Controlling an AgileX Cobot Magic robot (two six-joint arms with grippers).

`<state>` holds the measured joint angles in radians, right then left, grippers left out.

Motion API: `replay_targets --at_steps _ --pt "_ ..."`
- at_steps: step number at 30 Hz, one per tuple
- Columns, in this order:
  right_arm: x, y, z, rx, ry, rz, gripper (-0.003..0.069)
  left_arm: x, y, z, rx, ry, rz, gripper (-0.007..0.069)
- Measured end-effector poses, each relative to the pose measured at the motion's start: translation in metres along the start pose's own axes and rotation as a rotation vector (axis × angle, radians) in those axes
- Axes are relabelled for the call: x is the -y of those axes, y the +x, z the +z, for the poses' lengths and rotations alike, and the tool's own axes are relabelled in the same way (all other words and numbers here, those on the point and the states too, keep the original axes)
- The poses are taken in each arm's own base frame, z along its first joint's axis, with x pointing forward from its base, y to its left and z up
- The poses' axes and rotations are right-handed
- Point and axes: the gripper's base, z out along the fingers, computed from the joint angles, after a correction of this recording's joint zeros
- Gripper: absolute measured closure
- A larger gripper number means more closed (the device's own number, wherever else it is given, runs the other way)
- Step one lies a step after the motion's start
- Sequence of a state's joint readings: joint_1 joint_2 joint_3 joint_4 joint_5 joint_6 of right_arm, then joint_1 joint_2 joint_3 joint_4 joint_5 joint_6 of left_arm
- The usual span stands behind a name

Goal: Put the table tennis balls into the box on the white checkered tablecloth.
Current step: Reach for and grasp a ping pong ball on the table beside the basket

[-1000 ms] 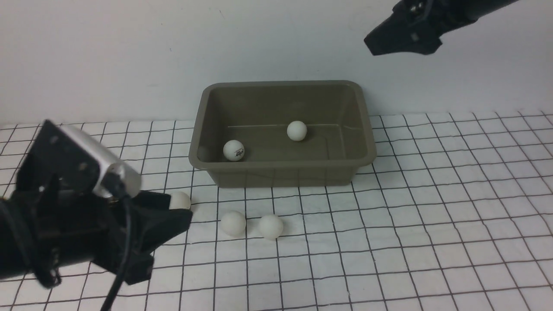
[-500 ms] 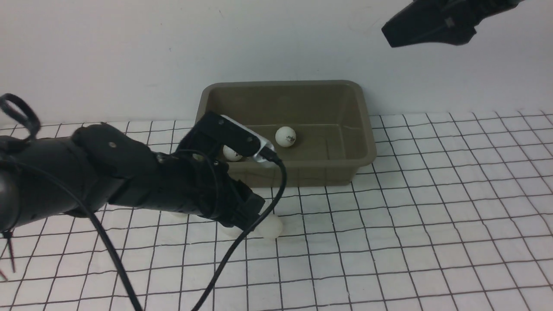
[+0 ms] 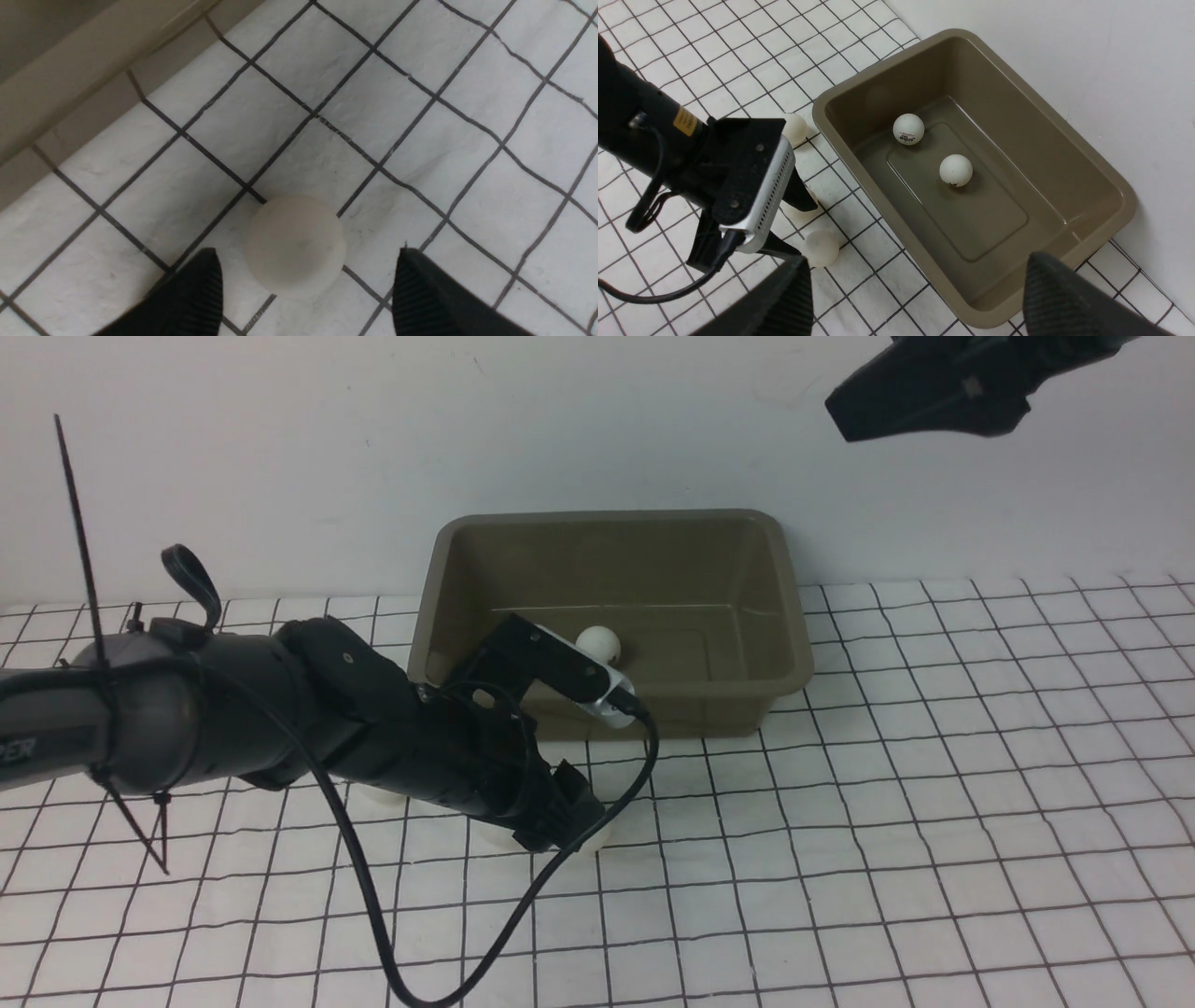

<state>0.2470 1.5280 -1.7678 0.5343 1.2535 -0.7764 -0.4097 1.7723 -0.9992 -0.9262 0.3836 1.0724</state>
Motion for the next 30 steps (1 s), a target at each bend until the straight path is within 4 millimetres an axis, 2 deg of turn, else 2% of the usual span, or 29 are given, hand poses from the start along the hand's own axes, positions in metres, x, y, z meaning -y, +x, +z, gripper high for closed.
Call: replay_targets --at_steps 4,11,14,27,30 --pt "0.000 0.000 0.000 0.000 0.000 0.000 0.0111 -0.003 0.002 0.012 -0.018 -0.006 0.030 0.0176" --pt "0.000 0.000 0.000 0.000 0.000 0.003 0.0111 0.016 -0.002 0.033 -0.027 0.006 0.154 0.0178" --pt "0.000 0.000 0.000 -0.001 -0.001 0.011 0.0111 0.018 -0.001 0.038 -0.028 -0.001 0.168 0.0214" --pt "0.000 0.000 0.000 -0.003 -0.003 0.018 0.0111 0.016 -0.002 0.038 -0.032 -0.023 0.230 0.0529" --pt "0.000 0.000 0.000 0.000 -0.003 0.019 0.0111 0.020 -0.009 0.031 -0.021 0.012 0.241 0.0606"
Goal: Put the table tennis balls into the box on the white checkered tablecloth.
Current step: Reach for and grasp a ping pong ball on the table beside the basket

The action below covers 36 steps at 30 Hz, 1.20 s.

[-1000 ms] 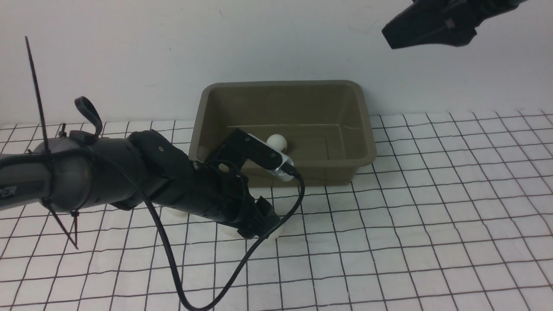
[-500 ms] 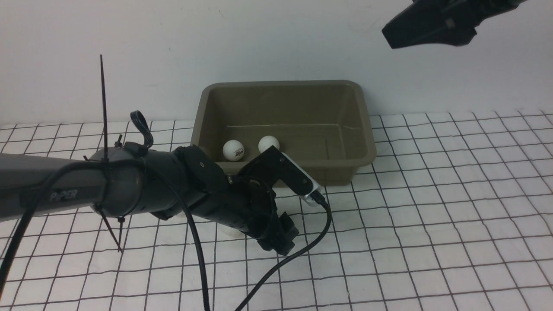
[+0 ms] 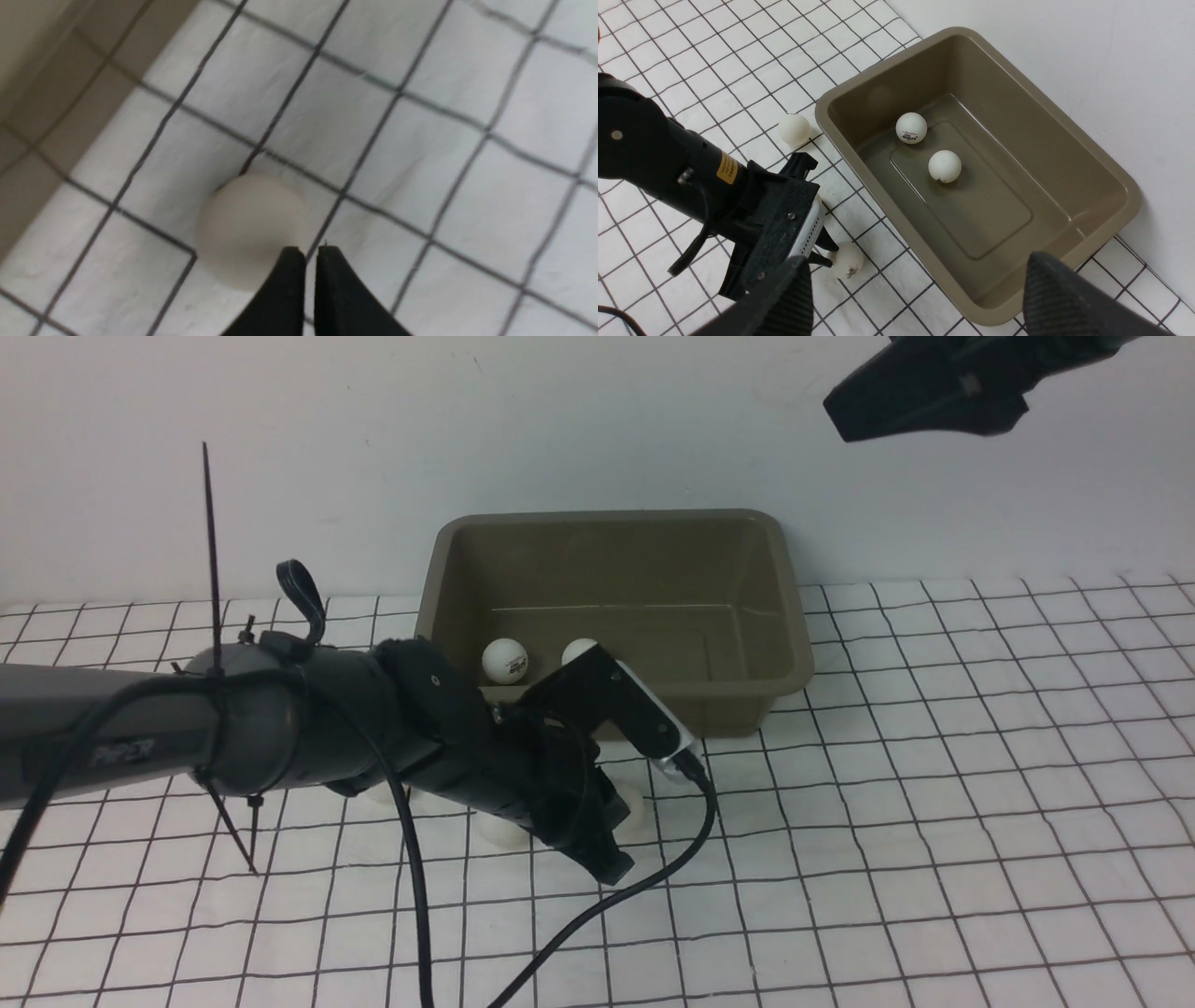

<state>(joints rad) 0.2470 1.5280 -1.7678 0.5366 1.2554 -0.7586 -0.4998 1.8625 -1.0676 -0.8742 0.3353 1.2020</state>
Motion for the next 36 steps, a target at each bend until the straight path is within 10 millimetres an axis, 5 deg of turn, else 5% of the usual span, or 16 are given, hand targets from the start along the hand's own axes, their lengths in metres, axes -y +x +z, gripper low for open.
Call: replay_targets --at_steps 8,15,24,36 --pt "0.000 0.000 0.000 0.002 0.000 0.001 0.0111 0.001 -0.035 -0.038 0.123 -0.007 0.044 0.0629" --pt "0.000 0.000 0.000 0.003 0.000 0.001 0.0111 0.002 -0.037 -0.041 0.127 -0.002 0.053 0.0599" --pt "0.000 0.000 0.000 0.003 0.000 0.001 0.0111 0.001 -0.020 -0.014 0.030 0.034 0.024 0.0148" --pt "0.000 0.000 0.000 0.002 0.001 0.000 0.0111 -0.011 -0.004 0.021 -0.010 -0.043 -0.037 0.0125"
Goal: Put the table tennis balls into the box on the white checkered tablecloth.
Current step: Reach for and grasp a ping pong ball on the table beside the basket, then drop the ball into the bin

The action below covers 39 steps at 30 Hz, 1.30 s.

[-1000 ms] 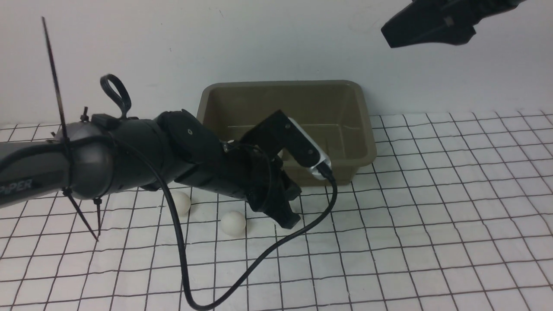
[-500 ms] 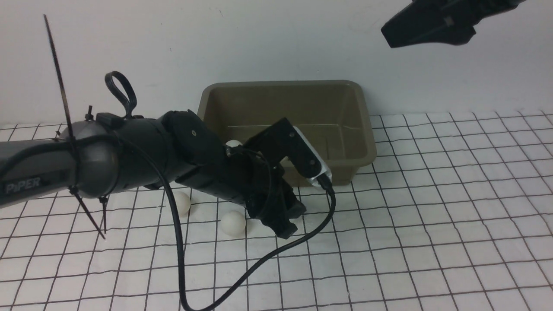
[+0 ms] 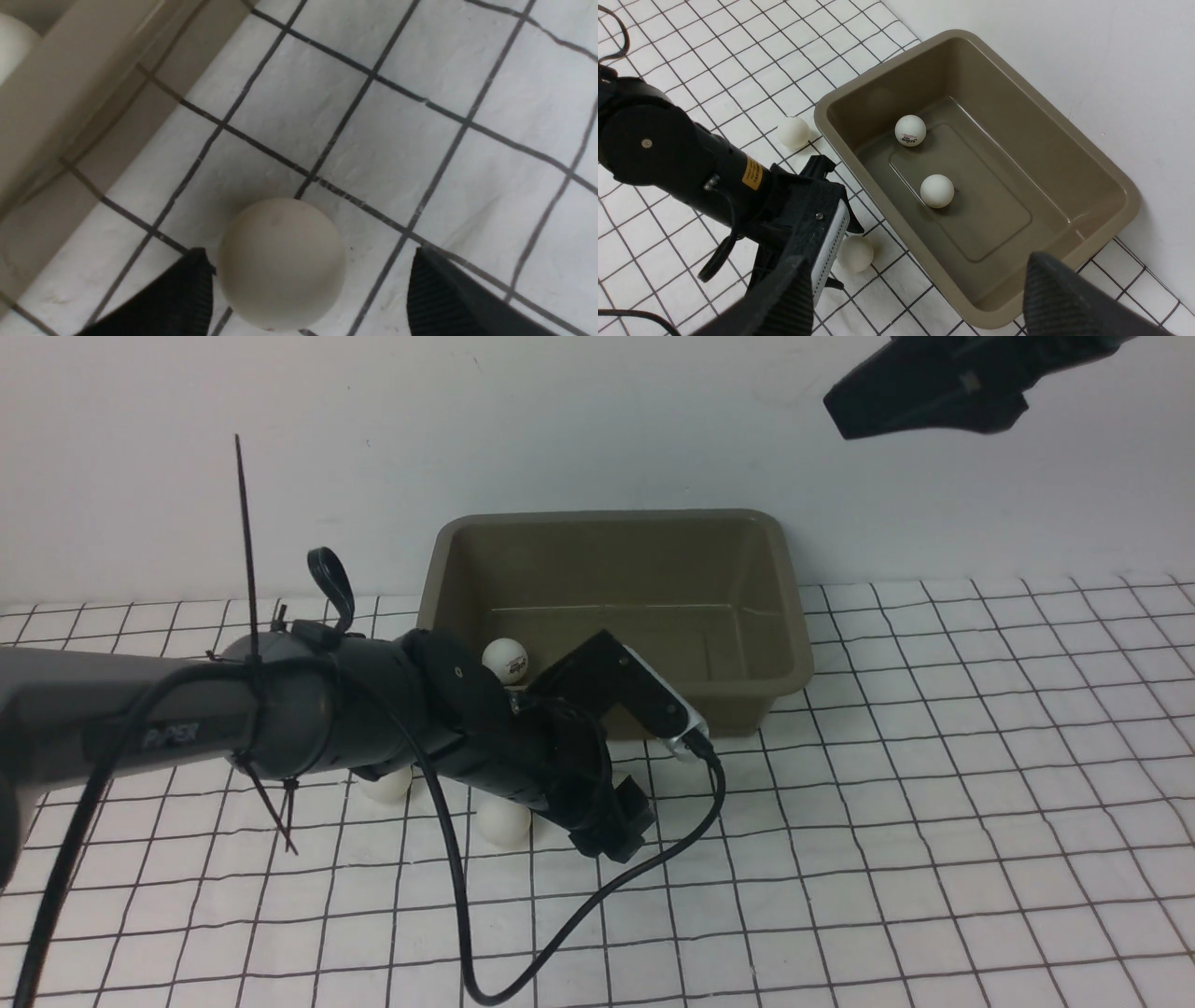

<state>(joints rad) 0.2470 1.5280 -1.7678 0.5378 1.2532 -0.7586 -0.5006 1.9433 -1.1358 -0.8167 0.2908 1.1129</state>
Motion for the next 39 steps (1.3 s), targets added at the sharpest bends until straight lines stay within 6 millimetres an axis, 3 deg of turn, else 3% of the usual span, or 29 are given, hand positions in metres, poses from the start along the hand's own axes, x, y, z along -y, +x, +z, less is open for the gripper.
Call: replay_targets --at_steps 4,7,8,16,20,22,25,28,33,39 --pt "0.000 0.000 0.000 0.000 0.000 0.000 0.0111 -0.002 0.003 0.007 -0.009 -0.009 -0.009 0.0153" --pt "0.000 0.000 0.000 0.001 0.001 0.000 0.0111 -0.001 0.004 0.007 -0.014 0.000 -0.008 0.0318" --pt "0.000 0.000 0.000 0.002 0.002 0.000 0.0111 0.000 0.002 0.004 -0.011 0.009 -0.005 0.0314" --pt "0.000 0.000 0.000 0.005 0.005 0.000 0.0111 0.025 -0.042 -0.062 0.138 0.074 0.150 0.0302" --pt "0.000 0.000 0.000 0.005 0.004 0.001 0.0111 0.013 -0.069 -0.085 0.268 -0.063 0.247 0.0302" --pt "0.000 0.000 0.000 0.004 0.004 0.003 0.0111 -0.002 -0.073 -0.085 0.302 -0.167 0.251 0.0302" --pt "0.000 0.000 0.000 0.003 0.003 0.004 0.0111 -0.041 -0.070 -0.068 0.305 -0.367 0.249 0.0302" --pt "0.000 0.000 0.000 0.003 0.002 0.004 0.0111 -0.070 -0.062 -0.046 0.259 -0.411 0.239 0.0302" --pt "0.000 0.000 0.000 0.002 0.000 0.004 0.0111 -0.084 -0.060 -0.034 0.251 -0.403 0.178 0.0252" --pt "0.000 0.000 0.000 0.001 0.000 0.004 0.0111 -0.086 -0.068 -0.045 0.314 -0.395 0.035 0.0097"
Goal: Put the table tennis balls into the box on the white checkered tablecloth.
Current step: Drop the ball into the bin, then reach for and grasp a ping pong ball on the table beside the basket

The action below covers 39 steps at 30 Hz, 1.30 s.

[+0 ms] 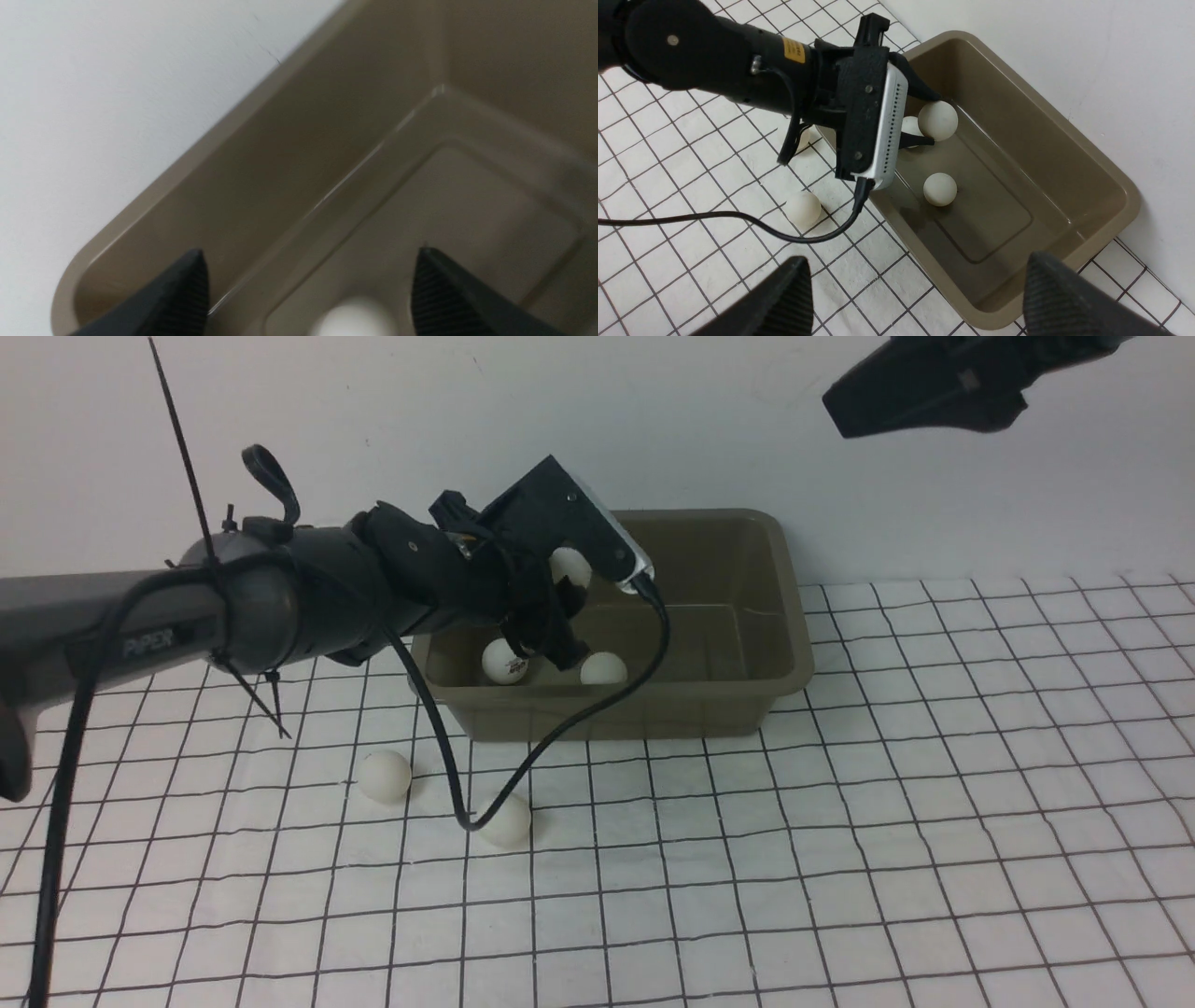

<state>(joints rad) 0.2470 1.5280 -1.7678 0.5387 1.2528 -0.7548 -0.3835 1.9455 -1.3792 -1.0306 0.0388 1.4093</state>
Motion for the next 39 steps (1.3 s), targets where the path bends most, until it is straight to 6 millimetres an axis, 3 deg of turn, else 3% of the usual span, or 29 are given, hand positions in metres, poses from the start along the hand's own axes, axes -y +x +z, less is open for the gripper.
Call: replay_targets --at_steps 7,11,15,20,23,27,30,34,39 --pt "0.000 0.000 0.000 -0.001 -0.001 0.000 0.0111 -0.003 -0.023 -0.028 0.069 0.038 -0.147 0.0051" --pt "0.000 0.000 0.000 -0.005 -0.005 0.000 0.0111 -0.005 -0.039 -0.068 0.129 0.049 -0.146 0.0074" --pt "-0.001 0.001 0.000 -0.006 -0.006 0.000 0.0111 -0.005 -0.039 -0.095 0.145 0.032 -0.079 0.0099" --pt "-0.001 0.001 0.000 -0.006 -0.006 0.000 0.0111 0.003 -0.016 -0.127 0.113 0.011 -0.028 0.0134" --pt "-0.001 0.001 0.000 -0.006 -0.006 0.000 0.0111 0.006 -0.007 -0.135 0.098 0.016 -0.027 0.0136" --pt "-0.001 0.001 0.000 -0.006 -0.006 0.000 0.0111 0.011 -0.004 -0.147 0.110 0.054 -0.231 0.0136" --pt "-0.001 0.001 0.000 -0.007 -0.006 0.000 0.0111 0.031 -0.005 -0.156 0.107 0.277 -0.402 0.0136" --pt "-0.001 0.001 0.000 -0.007 -0.006 0.000 0.0111 0.051 0.016 -0.157 -0.010 0.437 -0.356 0.0136" --pt "-0.001 0.001 0.000 -0.007 -0.006 0.000 0.0111 0.047 0.059 -0.138 -0.200 0.259 -0.263 0.0136"
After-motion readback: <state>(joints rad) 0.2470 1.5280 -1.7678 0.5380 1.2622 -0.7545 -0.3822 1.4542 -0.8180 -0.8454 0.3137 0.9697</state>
